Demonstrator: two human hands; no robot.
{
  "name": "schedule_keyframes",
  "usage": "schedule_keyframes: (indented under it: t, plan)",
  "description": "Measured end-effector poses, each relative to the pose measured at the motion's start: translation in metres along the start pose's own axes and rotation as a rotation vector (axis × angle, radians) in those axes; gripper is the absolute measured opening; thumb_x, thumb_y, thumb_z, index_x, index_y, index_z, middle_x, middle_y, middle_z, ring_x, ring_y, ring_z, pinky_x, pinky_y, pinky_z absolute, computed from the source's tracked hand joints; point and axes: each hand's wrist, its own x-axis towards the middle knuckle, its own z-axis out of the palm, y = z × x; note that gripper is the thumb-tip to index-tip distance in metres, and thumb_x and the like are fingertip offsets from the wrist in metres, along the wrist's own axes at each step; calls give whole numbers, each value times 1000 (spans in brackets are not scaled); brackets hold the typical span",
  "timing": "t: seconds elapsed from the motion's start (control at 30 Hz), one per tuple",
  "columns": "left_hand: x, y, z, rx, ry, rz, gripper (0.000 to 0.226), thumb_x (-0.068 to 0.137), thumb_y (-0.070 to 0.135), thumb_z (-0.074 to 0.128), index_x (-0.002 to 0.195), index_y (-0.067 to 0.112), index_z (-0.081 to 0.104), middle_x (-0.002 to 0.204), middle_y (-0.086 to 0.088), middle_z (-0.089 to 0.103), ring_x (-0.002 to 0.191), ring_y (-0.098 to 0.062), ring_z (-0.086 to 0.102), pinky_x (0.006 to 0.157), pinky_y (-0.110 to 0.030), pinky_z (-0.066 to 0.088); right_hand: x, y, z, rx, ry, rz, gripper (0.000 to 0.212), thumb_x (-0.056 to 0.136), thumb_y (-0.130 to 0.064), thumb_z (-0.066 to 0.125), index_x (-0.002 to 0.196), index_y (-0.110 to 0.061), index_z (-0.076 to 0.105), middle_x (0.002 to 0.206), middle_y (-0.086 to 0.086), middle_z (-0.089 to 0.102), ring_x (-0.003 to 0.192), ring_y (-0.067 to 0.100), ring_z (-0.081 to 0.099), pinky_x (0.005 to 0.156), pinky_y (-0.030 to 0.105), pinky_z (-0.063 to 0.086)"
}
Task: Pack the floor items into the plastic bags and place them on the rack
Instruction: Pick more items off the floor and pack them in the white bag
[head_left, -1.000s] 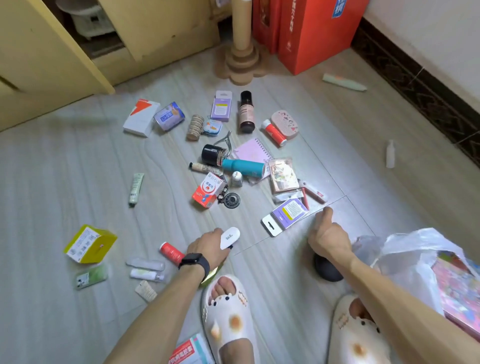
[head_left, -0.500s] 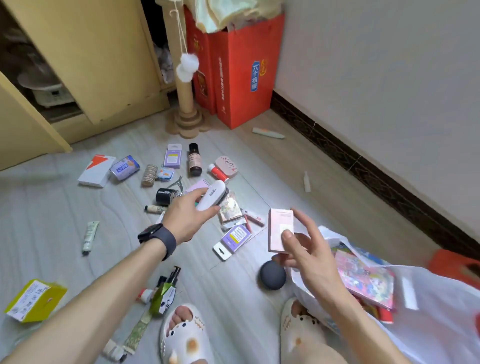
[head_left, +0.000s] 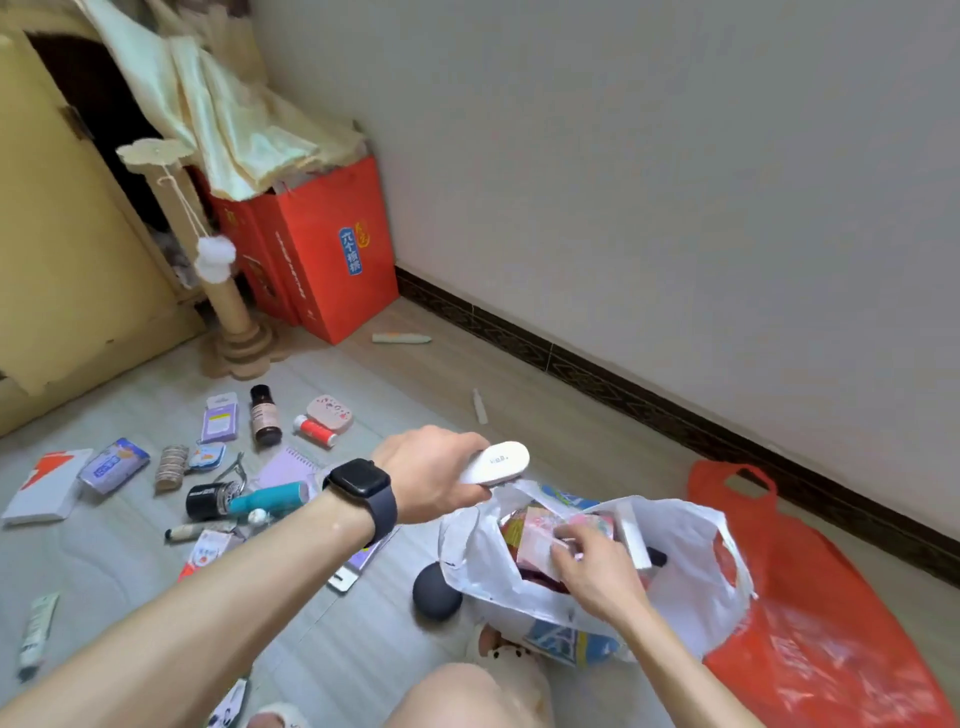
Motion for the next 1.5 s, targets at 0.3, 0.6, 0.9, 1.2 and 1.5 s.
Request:
schedule_keyframes:
  t: [0.3, 0.6, 0.9, 1.2, 1.5]
  plan:
    - [34, 66, 45, -36, -170, 157, 44, 82, 50, 60, 124, 38, 52, 97, 3, 68, 91, -27, 61, 60, -30, 39, -25, -8, -44, 1195, -127, 2, 44, 88, -64, 56, 107, -28, 72, 94, 7, 75, 73, 25, 69, 65, 36, 54]
    - [62, 46, 98, -233, 19, -265, 80, 80, 63, 59, 148, 35, 29, 156, -4, 23, 139, -28, 31, 109, -42, 32, -46, 46, -112, 451, 513, -44, 14, 86, -39, 70, 98, -41, 64, 87, -21, 69, 76, 2, 67, 68, 22, 52]
    - [58, 5, 125, -417, -182, -507, 47, 93, 29, 54, 138, 16, 47, 132, -11, 59, 120, -30, 56, 98, -34, 45, -26, 54, -112, -395, 264, -79, 27, 87, -33, 48, 110, -27, 60, 100, -1, 71, 95, 28, 64, 72, 37, 47]
    - [65, 34, 78, -1016, 89, -461, 27, 94, 12, 53, 117, 20, 64, 97, -12, 69, 43, -13, 53, 54, -24, 48, -26, 78, -89, -439, 162, -109, 51, 86, -22, 51, 137, -27, 52, 136, -2, 57, 117, 29, 57, 89, 40, 51]
    - [50, 50, 57, -1147, 114, -465, 35, 90, -6, 52, 109, 17, 69, 106, -1, 64, 33, -5, 42, 41, -20, 41, -32, 103, -109, 0, 151, 481, 93, 81, -57, 65, 153, -17, 20, 139, 18, 53, 120, 35, 57, 95, 43, 48]
